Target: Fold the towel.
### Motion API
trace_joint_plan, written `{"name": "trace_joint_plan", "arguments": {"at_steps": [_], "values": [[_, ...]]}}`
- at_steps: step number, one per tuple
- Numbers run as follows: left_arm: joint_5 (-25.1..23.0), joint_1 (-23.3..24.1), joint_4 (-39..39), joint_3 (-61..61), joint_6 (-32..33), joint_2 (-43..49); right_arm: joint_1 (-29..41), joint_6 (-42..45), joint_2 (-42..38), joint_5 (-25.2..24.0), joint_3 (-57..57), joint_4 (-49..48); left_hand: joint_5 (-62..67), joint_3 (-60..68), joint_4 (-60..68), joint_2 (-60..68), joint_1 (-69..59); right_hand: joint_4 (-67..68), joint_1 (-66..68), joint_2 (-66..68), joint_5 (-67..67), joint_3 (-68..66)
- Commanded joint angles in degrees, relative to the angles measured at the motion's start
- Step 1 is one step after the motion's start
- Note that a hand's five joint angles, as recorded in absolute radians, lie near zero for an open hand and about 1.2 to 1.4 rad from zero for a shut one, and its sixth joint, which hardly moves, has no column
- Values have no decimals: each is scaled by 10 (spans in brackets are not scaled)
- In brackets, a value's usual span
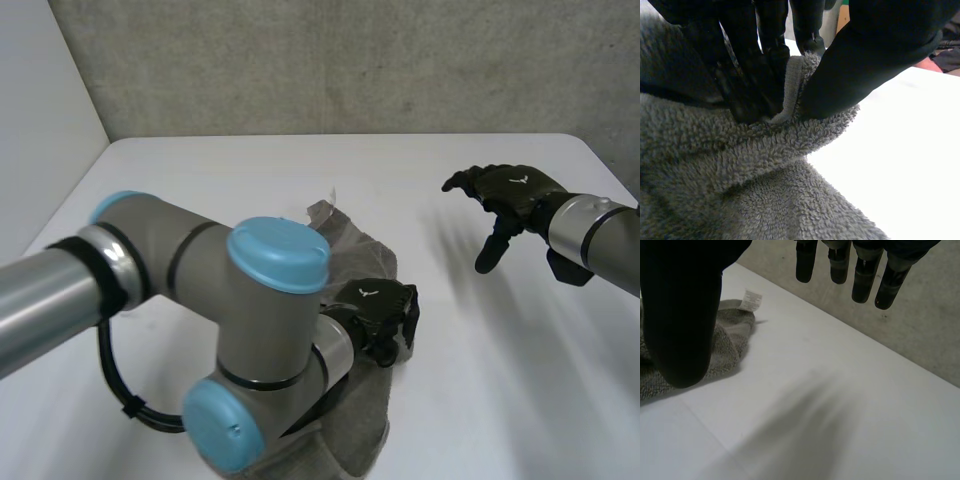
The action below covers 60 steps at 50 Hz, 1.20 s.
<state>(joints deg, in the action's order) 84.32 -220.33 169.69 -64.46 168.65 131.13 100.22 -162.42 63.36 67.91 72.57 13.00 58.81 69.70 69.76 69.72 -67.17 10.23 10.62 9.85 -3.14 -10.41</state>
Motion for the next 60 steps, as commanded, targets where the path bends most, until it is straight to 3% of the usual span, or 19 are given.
{"name": "trace_joint_plan", "arguments": {"at_steps": [1,2,3,4,8,11,13,14,16,23,31,38,44,52,54,55,57,60], "values": [[-5,-13,2,-134,1,-102,18,35,-39,-35,-62,-2,-189,-197,-198,-198,172,0,-4,4,29,2],[-4,-13,5,-165,1,-127,27,60,-48,-44,-79,-2,-442,-451,-452,-451,426,2,-2,6,27,0],[-4,-13,5,-166,1,-127,27,60,-48,-44,-79,-2,-445,-453,-454,-454,428,2,-2,6,27,0],[-2,-14,8,-192,2,-152,37,85,-57,-53,-94,-2,-588,-597,-598,-597,572,4,0,7,26,-2],[1,-23,20,-233,2,-191,71,148,-83,-61,-140,-1,-588,-597,-598,-597,572,9,5,12,21,-7],[3,-61,30,-269,2,-232,84,164,-94,-67,-161,4,-588,-597,-598,-597,572,12,8,16,17,-10],[1,-115,40,-302,2,-276,91,166,-96,-71,-165,5,-588,-597,-598,-597,572,15,11,19,14,-14],[1,-115,40,-302,2,-276,91,166,-96,-71,-165,5,-588,-597,-598,-597,572,15,11,19,14,-14],[-1,-165,49,-327,4,-307,105,172,-98,-95,-165,5,-588,-597,-598,-597,572,24,20,28,5,-22],[-1,-236,52,-371,13,-332,129,204,-105,-164,-157,5,-583,-591,-592,-592,566,36,32,39,-6,-34],[-2,-267,57,-425,40,-334,157,318,-135,-172,-149,31,-536,-545,-545,-545,519,64,60,68,-35,-62],[-2,-259,80,-447,42,-335,159,469,-171,-163,-139,98,-477,-485,-486,-486,460,71,67,75,-42,-69],[-1,-244,99,-451,43,-329,164,522,-182,-161,-128,101,-423,-432,-432,-432,407,108,104,112,-79,-106],[4,-218,138,-433,44,-258,166,512,-183,-130,-128,92,-327,-336,-336,-336,311,347,343,351,-318,-345],[3,-213,143,-424,43,-245,166,490,-181,-127,-128,83,-276,-285,-286,-286,260,536,532,540,-507,-534],[8,-211,149,-417,44,-232,166,490,-181,-127,-128,83,-238,-247,-248,-247,222,537,533,541,-508,-535],[16,-210,158,-409,44,-219,166,453,-177,-127,-129,61,-186,-194,-195,-195,169,697,693,701,-668,-695],[38,-208,179,-392,45,-199,166,429,-173,-126,-130,46,-85,-94,-94,-94,68,698,694,702,-669,-696]]}}
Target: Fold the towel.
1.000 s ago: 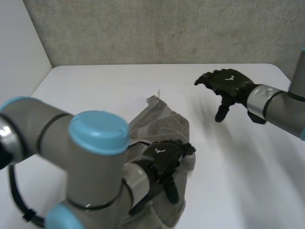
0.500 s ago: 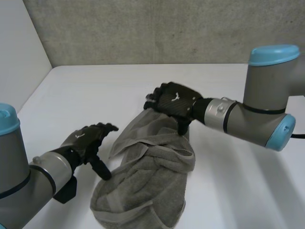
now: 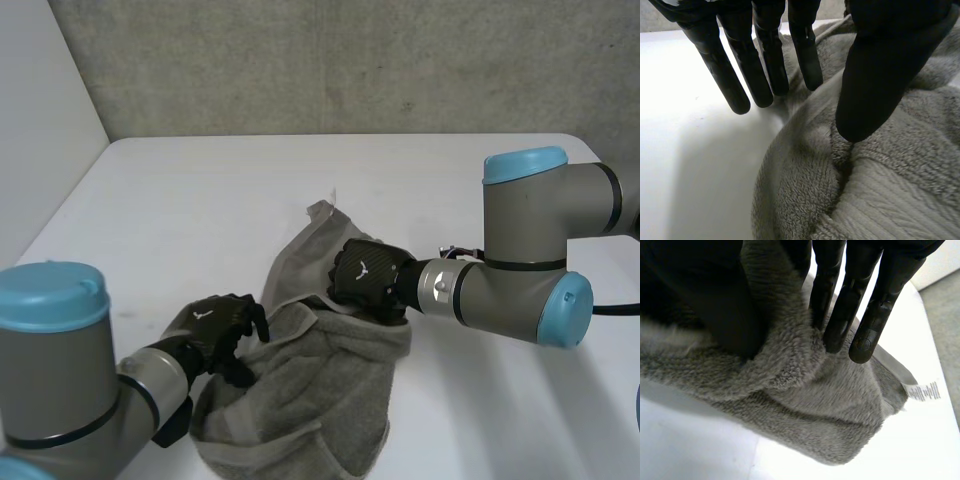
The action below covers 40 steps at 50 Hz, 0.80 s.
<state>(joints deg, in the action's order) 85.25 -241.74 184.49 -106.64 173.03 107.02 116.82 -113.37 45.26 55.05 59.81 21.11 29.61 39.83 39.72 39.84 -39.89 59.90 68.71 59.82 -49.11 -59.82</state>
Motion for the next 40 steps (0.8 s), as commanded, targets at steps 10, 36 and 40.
{"name": "trace_joint_plan", "arguments": {"at_steps": [10,36,40], "values": [[78,22,74,143,83,62,-9,-363,58,100,-30,-212,404,402,403,402,-401,201,113,202,-209,-202],[61,-34,123,50,96,-65,-162,-580,254,114,223,-104,404,402,403,402,-401,201,113,202,-209,-202],[39,-53,123,5,96,-51,-171,-528,228,84,259,-50,404,402,403,402,-401,201,113,202,-209,-202]]}}
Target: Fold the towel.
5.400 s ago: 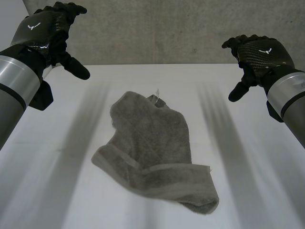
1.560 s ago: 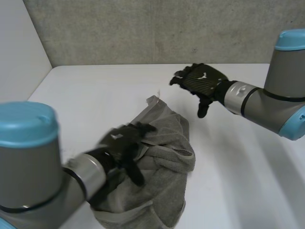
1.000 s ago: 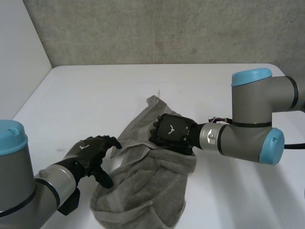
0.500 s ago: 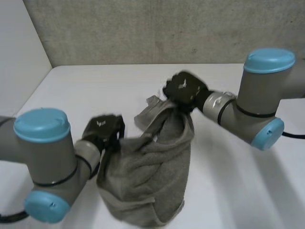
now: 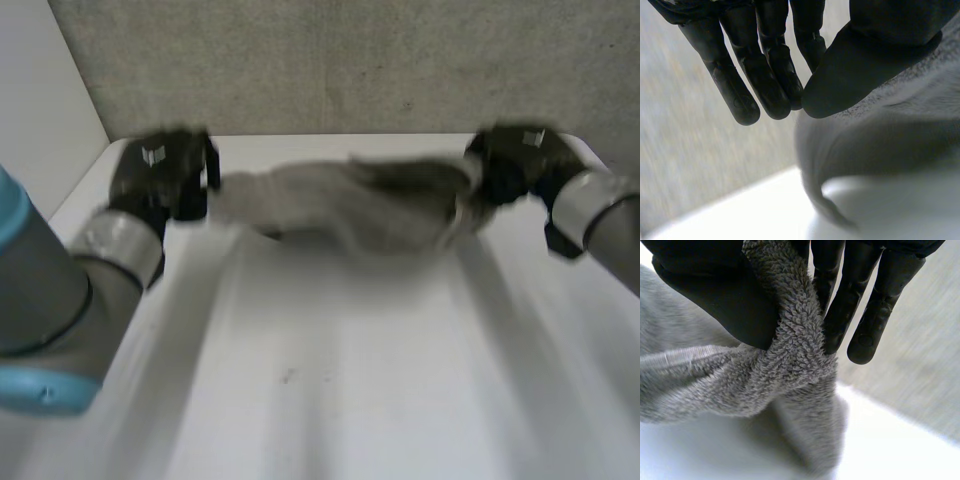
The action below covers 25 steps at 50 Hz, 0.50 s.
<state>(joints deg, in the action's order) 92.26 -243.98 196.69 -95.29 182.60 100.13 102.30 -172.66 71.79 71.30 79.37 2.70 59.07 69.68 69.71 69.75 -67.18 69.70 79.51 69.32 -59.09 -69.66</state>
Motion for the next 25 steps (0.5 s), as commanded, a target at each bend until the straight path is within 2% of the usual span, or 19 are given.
{"name": "trace_joint_plan", "arguments": {"at_steps": [1,2,3,4,5,6,7,8,9,13,16,18,21,23,24,25], "values": [[-41,-39,1,-118,1,30,-27,99,-44,-80,76,150,109,103,103,102,-128,-35,-133,-31,28,34],[-41,-39,1,-118,1,30,-28,123,-43,-81,84,158,109,103,103,102,-128,-256,-354,-252,250,255],[-50,-47,1,-122,3,37,-28,123,-43,-81,84,158,109,103,103,102,-128,-258,-356,-254,252,258],[-58,-54,-2,-122,4,38,-26,140,-41,-81,90,152,76,70,70,69,-95,-360,-458,-356,353,359],[-58,-55,-2,-122,4,38,-26,140,-41,-81,90,152,76,70,69,69,-95,-361,-459,-357,355,360],[-63,-62,-5,-119,5,38,-25,141,-37,-79,90,138,-97,-103,-104,-104,78,-454,-552,-450,448,453],[-63,-62,-5,-119,5,38,-25,142,-30,-78,90,120,-99,-105,-105,-106,80,-566,-664,-563,560,566],[-67,-70,-9,-116,6,37,-25,142,-30,-78,91,120,-312,-318,-319,-319,293,-568,-666,-564,561,567],[-68,-75,-10,-113,7,34,-25,150,-16,-78,93,103,-408,-414,-414,-414,389,-597,-695,-593,591,597],[-69,-77,-20,-110,6,10,-18,165,20,-87,96,74,-434,-440,-440,-441,415,-597,-695,-593,591,597],[-72,-78,-31,-117,6,-32,-12,210,49,-101,106,46,-491,-497,-497,-498,472,-597,-695,-593,591,597],[-72,-77,-33,-124,6,-48,2,295,56,-124,112,34,-503,-509,-509,-510,484,-594,-693,-591,588,594],[-73,-74,-35,-149,7,-77,11,345,55,-134,112,40,-533,-539,-539,-540,514,-593,-691,-589,587,592],[-73,-70,-34,-162,7,-94,35,446,44,-143,107,54,-533,-539,-539,-540,514,-579,-677,-576,573,579],[-73,-69,-33,-178,7,-111,35,447,44,-143,107,54,-533,-539,-539,-540,514,-579,-677,-576,573,579],[-74,-69,-32,-192,7,-121,53,487,31,-146,103,64,-533,-539,-539,-540,514,-578,-676,-574,572,577]]}}
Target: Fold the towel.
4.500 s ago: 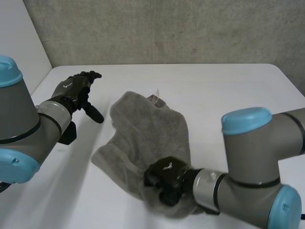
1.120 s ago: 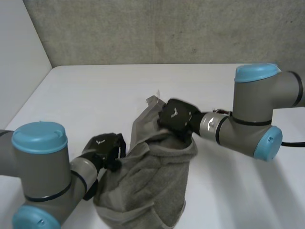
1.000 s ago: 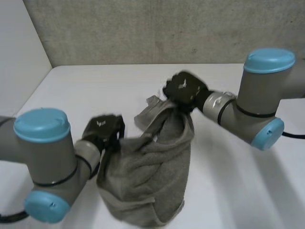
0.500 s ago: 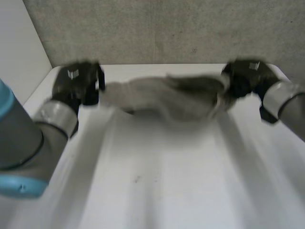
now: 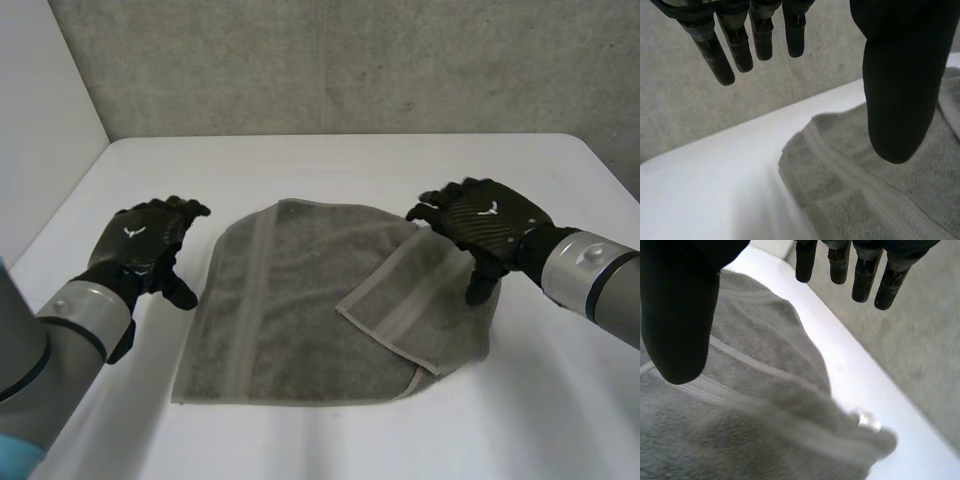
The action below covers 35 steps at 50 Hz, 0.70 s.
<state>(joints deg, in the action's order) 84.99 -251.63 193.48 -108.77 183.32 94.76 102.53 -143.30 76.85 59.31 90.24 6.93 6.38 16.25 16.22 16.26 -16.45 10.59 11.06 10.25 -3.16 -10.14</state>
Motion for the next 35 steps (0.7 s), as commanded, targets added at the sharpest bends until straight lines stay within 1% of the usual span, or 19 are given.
{"name": "trace_joint_plan", "arguments": {"at_steps": [1,4,6,7,9,12,14,15,17,18,20,28,31,35], "values": [[-1,7,0,-57,0,-68,70,222,-39,-28,-18,38,-6,-5,-5,-5,7,15,10,19,11,-20],[-10,7,1,-81,0,-77,86,239,-61,-29,-34,54,-6,-5,-5,-5,7,18,14,22,7,-23],[-24,6,1,-95,0,-76,108,252,-106,-31,-68,83,-6,-5,-5,-5,7,35,31,39,-9,-40],[-24,6,1,-95,0,-76,108,252,-106,-31,-68,84,-6,-5,-5,-5,7,35,31,39,-10,-40],[-32,6,1,-101,1,-74,126,255,-150,-33,-103,100,-6,-5,-5,-5,7,60,56,64,-35,-65],[-40,1,2,-110,4,-70,136,255,-173,-34,-121,103,-6,-5,-5,-5,7,67,63,71,-42,-72],[-42,-2,5,-115,6,-68,150,256,-212,-33,-154,102,-6,-5,-5,-5,7,96,91,99,-70,-100],[-42,-2,5,-115,6,-68,150,256,-212,-33,-154,102,-6,-5,-5,-5,7,96,91,99,-70,-100],[-43,-4,5,-116,6,-66,157,256,-246,-24,-182,100,-6,-5,-5,-5,7,129,125,133,-104,-134],[-43,-4,5,-117,6,-65,157,256,-246,-24,-182,100,-6,-5,-5,-5,7,129,125,133,-104,-134],[-43,-4,5,-117,6,-65,160,255,-273,-17,-205,97,-6,-5,-5,-5,7,153,148,156,-127,-157],[-44,-11,7,-116,6,-65,160,255,-316,14,-238,93,-6,-5,-5,-5,7,173,169,177,-147,-178],[-44,-14,12,-117,6,-65,160,254,-322,16,-242,92,-6,-5,-5,-5,7,180,175,183,-154,-184],[-44,-15,25,-122,6,-64,160,252,-325,27,-244,80,-6,-5,-5,-5,7,234,229,237,-208,-238]]}}
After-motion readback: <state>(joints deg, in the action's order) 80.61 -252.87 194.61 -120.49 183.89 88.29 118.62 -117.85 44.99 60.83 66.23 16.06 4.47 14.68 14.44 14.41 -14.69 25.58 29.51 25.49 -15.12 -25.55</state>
